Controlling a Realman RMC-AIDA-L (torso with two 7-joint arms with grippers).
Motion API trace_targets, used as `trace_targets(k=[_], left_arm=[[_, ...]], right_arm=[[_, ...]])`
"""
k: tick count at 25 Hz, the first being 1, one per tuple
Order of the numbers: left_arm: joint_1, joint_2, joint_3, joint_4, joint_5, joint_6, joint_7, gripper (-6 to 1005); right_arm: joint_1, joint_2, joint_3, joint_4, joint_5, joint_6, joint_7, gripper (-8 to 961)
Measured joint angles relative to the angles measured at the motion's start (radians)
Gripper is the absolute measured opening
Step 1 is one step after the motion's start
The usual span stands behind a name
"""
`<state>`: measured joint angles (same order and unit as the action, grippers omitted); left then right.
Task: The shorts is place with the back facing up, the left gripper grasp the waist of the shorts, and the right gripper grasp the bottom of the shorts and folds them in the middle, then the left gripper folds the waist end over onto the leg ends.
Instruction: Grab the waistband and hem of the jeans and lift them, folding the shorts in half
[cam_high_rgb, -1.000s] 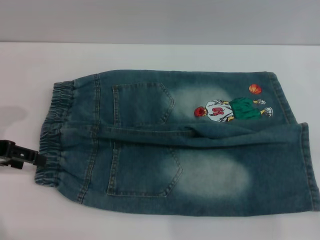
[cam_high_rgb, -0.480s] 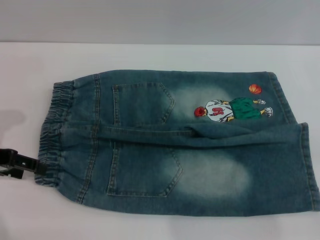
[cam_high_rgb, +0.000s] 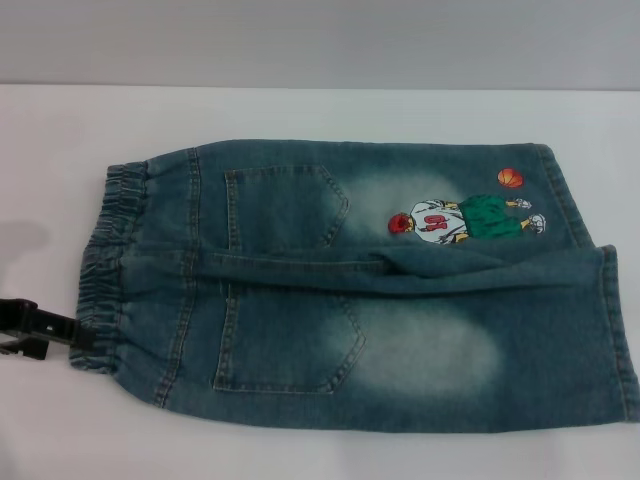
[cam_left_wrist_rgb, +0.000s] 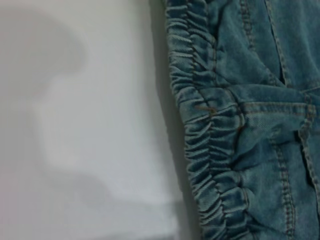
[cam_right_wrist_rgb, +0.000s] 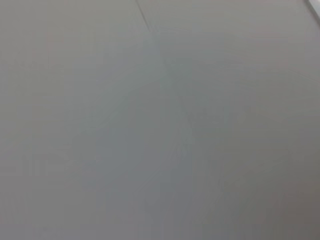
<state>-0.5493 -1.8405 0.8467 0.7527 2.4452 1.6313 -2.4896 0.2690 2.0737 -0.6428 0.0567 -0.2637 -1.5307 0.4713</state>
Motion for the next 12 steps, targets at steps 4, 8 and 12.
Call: trace_targets(k=[4,8,12], left_arm=[[0.004,-0.003,0.000,0.000,0.000,-0.012,-0.002,830],[0.005,-0.003,0.000,-0.008,0.000,-0.012,-0.003,830],[0.004,-0.005,0.000,-0.014,0.000,-0.012,-0.005,830]], right_arm=[[0.000,0.000,0.000,0.000,0.000,0.000,0.000,568],[0.000,0.000,0.000,-0.001,0.000,0.000,0.001,568],[0.000,0.000,0.000,-0.009,0.000,0.000,0.001,568]])
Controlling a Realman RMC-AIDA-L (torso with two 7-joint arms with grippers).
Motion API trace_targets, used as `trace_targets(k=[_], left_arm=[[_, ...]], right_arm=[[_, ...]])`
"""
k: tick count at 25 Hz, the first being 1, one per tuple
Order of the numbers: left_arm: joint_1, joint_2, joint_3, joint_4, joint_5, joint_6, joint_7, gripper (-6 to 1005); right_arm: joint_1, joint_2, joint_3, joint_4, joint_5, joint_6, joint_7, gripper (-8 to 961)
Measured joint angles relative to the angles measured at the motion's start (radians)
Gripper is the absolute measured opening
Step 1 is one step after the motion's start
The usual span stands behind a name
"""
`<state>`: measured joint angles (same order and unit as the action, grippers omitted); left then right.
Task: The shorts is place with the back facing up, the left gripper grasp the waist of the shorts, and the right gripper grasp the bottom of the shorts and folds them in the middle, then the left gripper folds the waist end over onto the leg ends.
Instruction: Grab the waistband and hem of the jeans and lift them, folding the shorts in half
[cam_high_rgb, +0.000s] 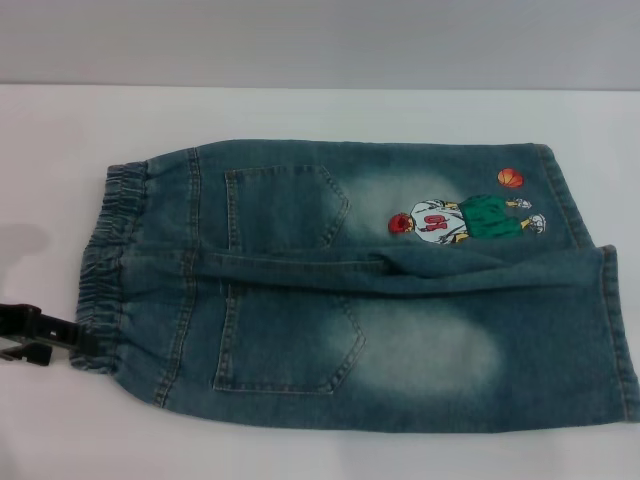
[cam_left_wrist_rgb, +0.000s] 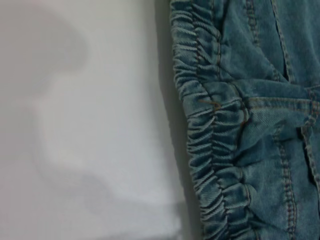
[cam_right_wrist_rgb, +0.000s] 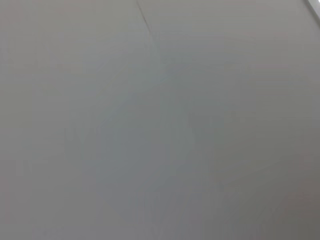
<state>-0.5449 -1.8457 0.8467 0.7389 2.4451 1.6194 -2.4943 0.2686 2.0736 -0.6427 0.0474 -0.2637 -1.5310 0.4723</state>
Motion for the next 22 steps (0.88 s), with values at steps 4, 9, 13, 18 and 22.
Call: trace_targets(k=[4,9,13,18,22], left_arm=[[0.001,-0.007,0.000,-0.001,0.000,-0.001,-0.004,829],[0.003,-0.017,0.000,-0.001,0.000,-0.005,-0.008,830],[0.003,-0.025,0.000,-0.001,0.000,-0.007,-0.010,830],[0.003,-0.032,0.000,-0.001,0.000,-0.007,-0.010,830],[0.000,-0.037,0.000,-0.001,0.000,-0.007,-0.011,829]], right_arm=[[0.000,0.000,0.000,-0.002,0.000,0.001,0.000,568],[0.000,0.000,0.000,-0.003,0.001,0.002,0.000,568],[0.000,0.000,0.000,-0.006,0.002,0.002,0.000,568],[-0.001,0.000,0.000,-0.010,0.002,0.001,0.000,568],[-0.001,0.000,0.000,-0.012,0.002,0.001,0.000,568]])
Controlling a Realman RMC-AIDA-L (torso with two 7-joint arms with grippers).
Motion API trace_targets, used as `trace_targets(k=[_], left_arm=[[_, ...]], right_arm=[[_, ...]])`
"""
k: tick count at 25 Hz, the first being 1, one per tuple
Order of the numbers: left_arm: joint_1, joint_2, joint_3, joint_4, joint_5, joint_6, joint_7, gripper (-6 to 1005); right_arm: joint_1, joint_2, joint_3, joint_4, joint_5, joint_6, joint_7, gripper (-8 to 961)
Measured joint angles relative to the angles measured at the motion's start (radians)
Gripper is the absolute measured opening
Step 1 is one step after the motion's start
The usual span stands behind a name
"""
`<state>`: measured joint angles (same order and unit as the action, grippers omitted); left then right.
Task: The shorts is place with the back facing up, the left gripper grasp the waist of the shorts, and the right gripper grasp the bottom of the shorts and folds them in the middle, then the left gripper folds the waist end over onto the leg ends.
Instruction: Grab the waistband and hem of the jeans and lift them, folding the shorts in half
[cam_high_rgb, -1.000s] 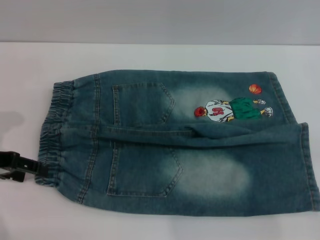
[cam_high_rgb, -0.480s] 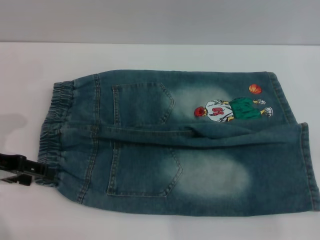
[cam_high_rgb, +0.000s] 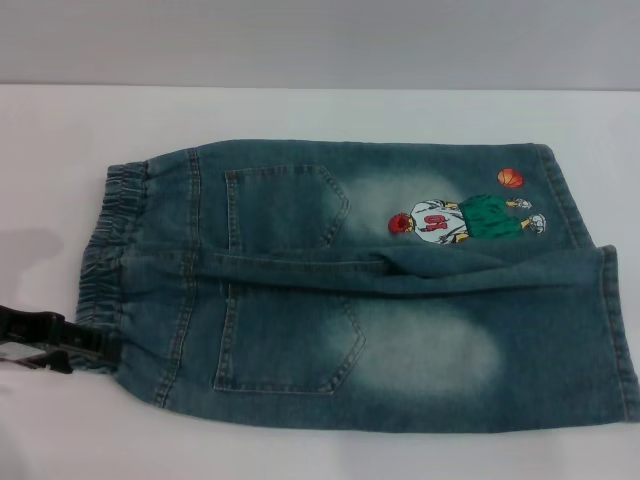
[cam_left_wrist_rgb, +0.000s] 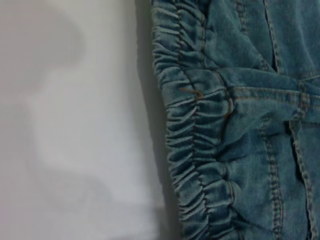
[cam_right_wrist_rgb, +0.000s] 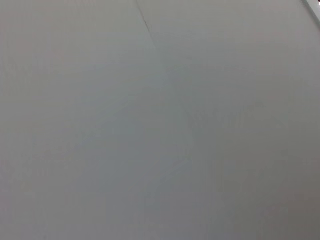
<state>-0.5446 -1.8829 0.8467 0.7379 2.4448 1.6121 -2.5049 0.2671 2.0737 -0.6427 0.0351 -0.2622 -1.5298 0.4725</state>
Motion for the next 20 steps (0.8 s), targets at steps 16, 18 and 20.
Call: trace_targets(k=[16,18,20], left_arm=[[-0.026,-0.009,-0.040,0.005,-0.008,0.001,0.002,830],[-0.032,-0.008,-0.049,0.002,-0.008,0.001,0.006,830],[-0.035,-0.008,-0.050,0.001,-0.008,0.002,0.008,830]], right_arm=[[0.000,-0.002,0.002,-0.004,0.001,0.000,0.000,568],[-0.001,-0.002,0.002,-0.004,0.001,0.000,0.000,568],[-0.002,-0.002,0.002,-0.005,0.001,0.001,0.000,568]])
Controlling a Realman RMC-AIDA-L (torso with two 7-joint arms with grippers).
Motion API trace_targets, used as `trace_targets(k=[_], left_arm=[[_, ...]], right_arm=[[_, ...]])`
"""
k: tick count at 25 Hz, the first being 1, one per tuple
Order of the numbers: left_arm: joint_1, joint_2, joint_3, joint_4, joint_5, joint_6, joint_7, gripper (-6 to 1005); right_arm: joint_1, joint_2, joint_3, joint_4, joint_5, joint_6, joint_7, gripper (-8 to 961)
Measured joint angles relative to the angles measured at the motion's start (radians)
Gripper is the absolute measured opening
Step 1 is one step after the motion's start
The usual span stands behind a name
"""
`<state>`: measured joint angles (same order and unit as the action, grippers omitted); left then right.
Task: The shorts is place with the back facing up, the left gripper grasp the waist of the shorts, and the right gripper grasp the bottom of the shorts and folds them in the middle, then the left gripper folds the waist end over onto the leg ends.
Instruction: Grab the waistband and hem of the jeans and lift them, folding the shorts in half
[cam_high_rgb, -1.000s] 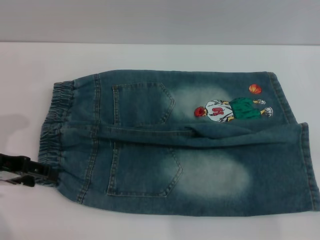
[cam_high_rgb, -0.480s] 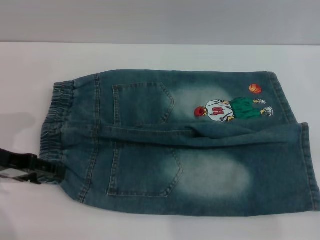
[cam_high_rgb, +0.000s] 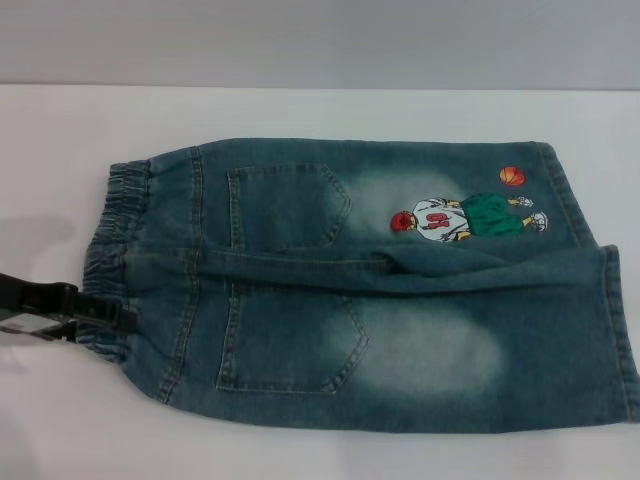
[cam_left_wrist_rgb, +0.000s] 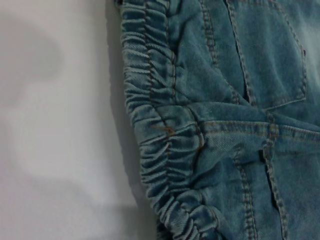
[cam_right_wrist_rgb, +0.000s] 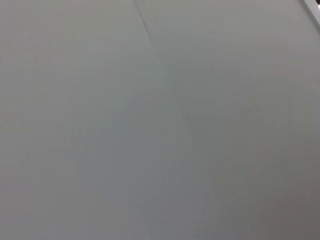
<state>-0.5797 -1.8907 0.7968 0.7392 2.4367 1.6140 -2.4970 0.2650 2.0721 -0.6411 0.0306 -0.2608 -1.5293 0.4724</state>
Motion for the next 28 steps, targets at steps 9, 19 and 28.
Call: trace_targets(k=[9,19,28], left_arm=[[-0.001,-0.001,0.004,0.000,0.005,0.005,0.019,818],[0.011,-0.002,-0.002,0.003,0.006,-0.009,0.029,521],[0.009,-0.007,-0.001,0.008,0.006,-0.016,0.031,159]], right_arm=[[-0.001,0.000,0.002,0.000,0.000,0.000,0.000,567],[-0.001,0.000,0.006,0.000,0.000,0.000,0.000,567],[-0.005,-0.001,0.004,-0.015,-0.008,-0.005,0.066,567]])
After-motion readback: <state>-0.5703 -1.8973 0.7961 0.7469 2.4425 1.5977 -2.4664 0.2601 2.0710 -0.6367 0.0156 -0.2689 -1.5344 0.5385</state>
